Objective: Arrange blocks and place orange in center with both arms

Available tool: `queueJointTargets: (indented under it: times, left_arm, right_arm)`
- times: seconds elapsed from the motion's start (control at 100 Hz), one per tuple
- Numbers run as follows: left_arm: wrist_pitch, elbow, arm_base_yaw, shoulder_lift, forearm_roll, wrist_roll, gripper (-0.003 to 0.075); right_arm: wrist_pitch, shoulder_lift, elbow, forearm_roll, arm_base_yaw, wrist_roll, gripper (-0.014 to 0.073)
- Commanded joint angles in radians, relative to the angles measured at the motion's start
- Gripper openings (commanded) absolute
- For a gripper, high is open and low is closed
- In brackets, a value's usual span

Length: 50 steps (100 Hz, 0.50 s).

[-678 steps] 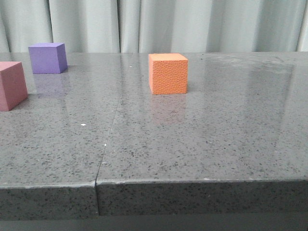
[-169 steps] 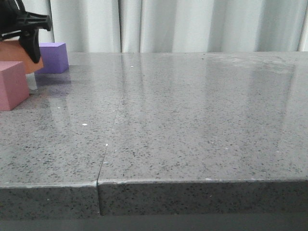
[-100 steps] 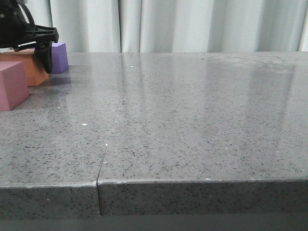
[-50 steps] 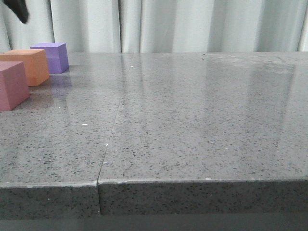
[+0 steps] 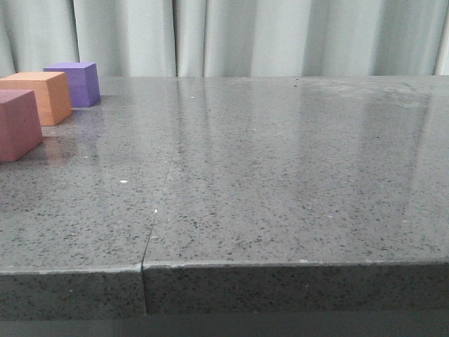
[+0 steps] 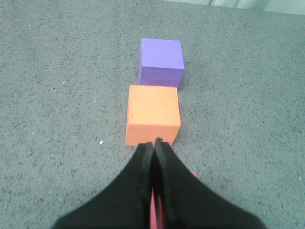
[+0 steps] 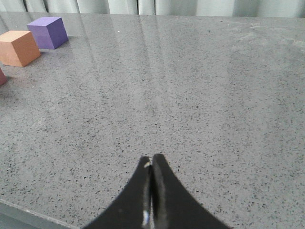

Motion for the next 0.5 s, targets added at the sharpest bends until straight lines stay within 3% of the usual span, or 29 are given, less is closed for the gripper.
queueJointTargets:
  times: [0.0, 0.29, 0.49]
  left_arm:
    - [-0.071, 0.016, -0.007, -0.071, 0.003, -0.002, -0.002]
    - [-0.086, 0.173, -0.007, -0.26, -0.013, -0.002, -0.002]
    - [-0.024, 0.295, -0.005, -0.425, -0.017, -0.014, -0.002]
  right_arm:
    - [-0.084, 0.007, -0.025, -0.005, -0.003, -0.012, -0.0069]
    - [-0.084, 0.007, -0.025, -0.005, -0.003, -0.012, -0.0069]
    - [-0.084, 0.007, -0.025, -0.005, -0.003, -0.012, -0.0069]
